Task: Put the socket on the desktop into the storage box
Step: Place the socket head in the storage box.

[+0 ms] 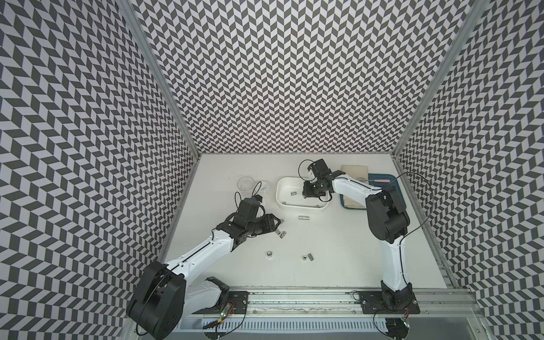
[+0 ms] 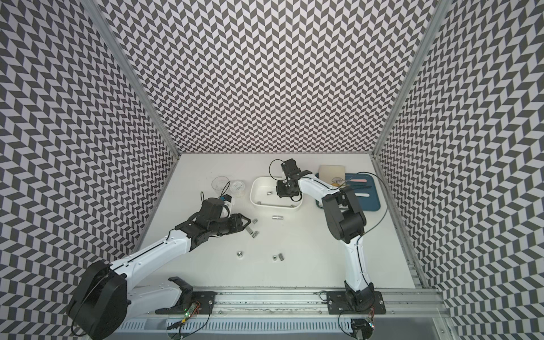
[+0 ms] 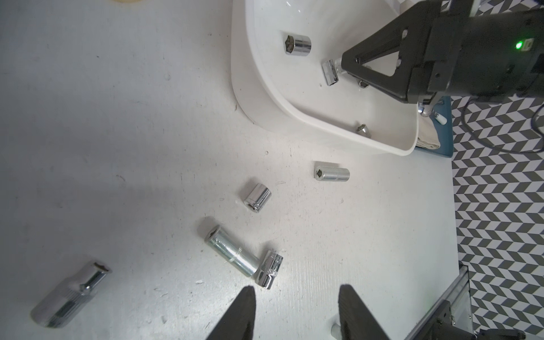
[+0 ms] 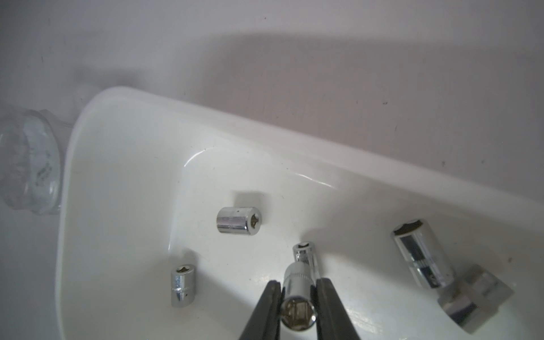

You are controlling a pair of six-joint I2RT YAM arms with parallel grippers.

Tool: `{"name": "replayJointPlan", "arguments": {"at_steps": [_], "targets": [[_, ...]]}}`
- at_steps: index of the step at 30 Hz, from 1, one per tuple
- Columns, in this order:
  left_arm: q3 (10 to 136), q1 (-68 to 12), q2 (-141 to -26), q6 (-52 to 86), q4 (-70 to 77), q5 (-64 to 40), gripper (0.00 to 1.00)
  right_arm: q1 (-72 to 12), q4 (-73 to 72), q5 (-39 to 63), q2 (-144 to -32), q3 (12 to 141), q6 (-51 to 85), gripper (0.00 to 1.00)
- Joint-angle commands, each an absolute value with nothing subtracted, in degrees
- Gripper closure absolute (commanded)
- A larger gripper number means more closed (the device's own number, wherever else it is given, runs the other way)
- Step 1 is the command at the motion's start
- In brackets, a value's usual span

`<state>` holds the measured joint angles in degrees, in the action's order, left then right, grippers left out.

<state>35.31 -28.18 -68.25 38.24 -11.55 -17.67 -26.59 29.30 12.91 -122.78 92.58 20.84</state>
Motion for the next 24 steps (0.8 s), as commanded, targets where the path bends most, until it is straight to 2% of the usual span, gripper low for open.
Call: {"name": "replayJointPlan", "arguments": {"at_steps": [1, 8, 24], "targets": [[34.67, -27.77, -67.41, 37.71, -10.47, -17.59, 0.51, -26.02, 25.69, 14.77, -124.01, 93.89, 21.92, 0.74], [34.24, -27.77, -67.22, 37.92, -10.71, -17.5, 0.51, -25.05, 25.4, 15.09, -124.13, 93.47, 22.31, 0.65], [34.58, -27.76, -66.57, 37.27, -12.32, -16.83, 0.51, -25.17, 23.89, 14.28, -111.91, 85.33, 21.39, 0.64]]}}
